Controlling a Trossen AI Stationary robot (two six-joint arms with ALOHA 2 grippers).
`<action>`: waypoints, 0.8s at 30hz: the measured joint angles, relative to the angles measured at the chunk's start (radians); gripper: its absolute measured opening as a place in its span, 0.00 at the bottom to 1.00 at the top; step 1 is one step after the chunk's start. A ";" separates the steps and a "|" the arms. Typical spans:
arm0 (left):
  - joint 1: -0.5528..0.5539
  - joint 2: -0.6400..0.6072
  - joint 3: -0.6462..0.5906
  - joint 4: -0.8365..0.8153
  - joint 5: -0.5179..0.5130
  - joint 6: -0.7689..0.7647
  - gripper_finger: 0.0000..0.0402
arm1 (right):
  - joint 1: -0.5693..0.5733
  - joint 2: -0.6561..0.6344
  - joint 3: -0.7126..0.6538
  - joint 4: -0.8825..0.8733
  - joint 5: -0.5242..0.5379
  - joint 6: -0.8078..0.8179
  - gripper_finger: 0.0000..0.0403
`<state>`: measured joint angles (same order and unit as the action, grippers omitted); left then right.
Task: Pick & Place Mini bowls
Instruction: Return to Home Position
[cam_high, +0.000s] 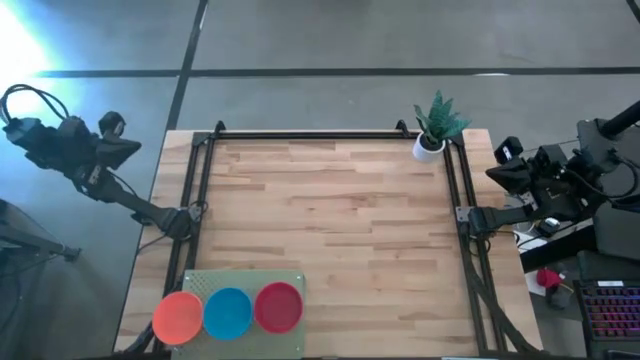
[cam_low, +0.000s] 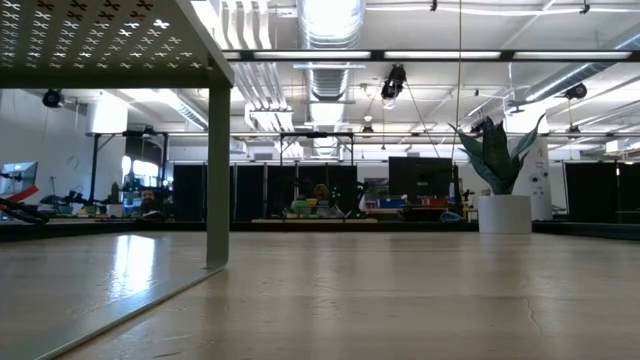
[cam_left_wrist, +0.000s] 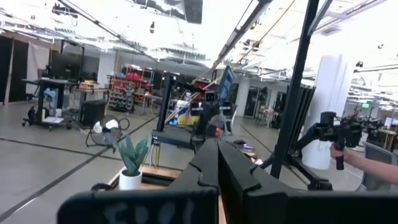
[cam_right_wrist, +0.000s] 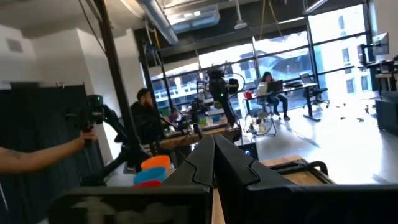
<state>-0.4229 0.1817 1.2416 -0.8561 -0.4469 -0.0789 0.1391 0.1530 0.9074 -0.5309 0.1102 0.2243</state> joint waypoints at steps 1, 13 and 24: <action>0.000 -0.007 -0.003 0.000 0.000 0.003 0.00 | 0.000 -0.016 -0.011 0.001 0.004 0.007 0.02; 0.000 -0.083 -0.006 -0.007 0.010 0.078 0.00 | 0.000 -0.151 -0.123 0.044 0.026 0.002 0.02; 0.000 -0.157 -0.008 -0.043 0.021 0.102 0.00 | 0.000 -0.151 -0.127 0.042 0.024 -0.019 0.02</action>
<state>-0.4230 0.0244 1.2335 -0.8988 -0.4259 0.0235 0.1390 0.0024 0.7807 -0.4884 0.1339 0.2055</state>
